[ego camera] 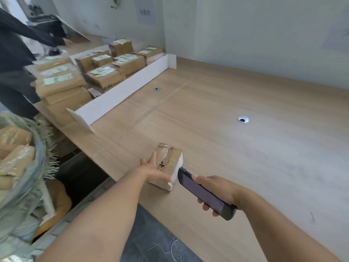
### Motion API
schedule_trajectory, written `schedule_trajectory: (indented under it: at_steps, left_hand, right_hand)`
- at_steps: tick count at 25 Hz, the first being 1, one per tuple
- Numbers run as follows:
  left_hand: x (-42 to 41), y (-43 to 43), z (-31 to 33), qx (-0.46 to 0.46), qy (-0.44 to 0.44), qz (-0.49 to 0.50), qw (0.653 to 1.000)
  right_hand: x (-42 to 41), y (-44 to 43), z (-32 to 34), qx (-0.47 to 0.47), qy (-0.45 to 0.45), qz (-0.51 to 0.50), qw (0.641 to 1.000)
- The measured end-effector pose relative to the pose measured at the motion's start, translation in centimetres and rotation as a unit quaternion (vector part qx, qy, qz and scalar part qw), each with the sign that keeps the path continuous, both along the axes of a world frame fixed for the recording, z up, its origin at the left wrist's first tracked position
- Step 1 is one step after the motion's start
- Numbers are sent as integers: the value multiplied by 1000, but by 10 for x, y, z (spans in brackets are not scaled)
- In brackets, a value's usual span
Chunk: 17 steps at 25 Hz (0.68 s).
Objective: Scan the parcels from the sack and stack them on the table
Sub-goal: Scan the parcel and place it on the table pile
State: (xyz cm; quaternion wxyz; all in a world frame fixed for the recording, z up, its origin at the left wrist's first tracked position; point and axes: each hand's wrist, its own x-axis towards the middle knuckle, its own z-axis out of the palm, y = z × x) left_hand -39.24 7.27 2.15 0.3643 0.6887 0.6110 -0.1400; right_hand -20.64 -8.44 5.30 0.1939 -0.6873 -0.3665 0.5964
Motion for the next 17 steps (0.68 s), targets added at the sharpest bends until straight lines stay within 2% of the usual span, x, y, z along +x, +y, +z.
schedule_trajectory:
  at_steps: [2, 6, 13, 15, 17]
  left_hand:
    - [16, 14, 6, 9, 34, -9, 999]
    - [51, 42, 18, 124, 77, -51, 988]
    - [94, 51, 12, 174, 131, -123, 968]
    - [91, 49, 18, 174, 68, -77, 979]
    - [78, 49, 27, 162, -52, -8, 985]
  right_hand:
    - [11, -3, -4, -6, 5, -17, 1000]
    - [16, -7, -8, -9, 26, -61, 998]
    - [18, -22, -9, -12, 27, -117, 993]
    - [14, -24, -8, -13, 26, -121, 992]
    - [7, -21, -5, -13, 25, -122, 992]
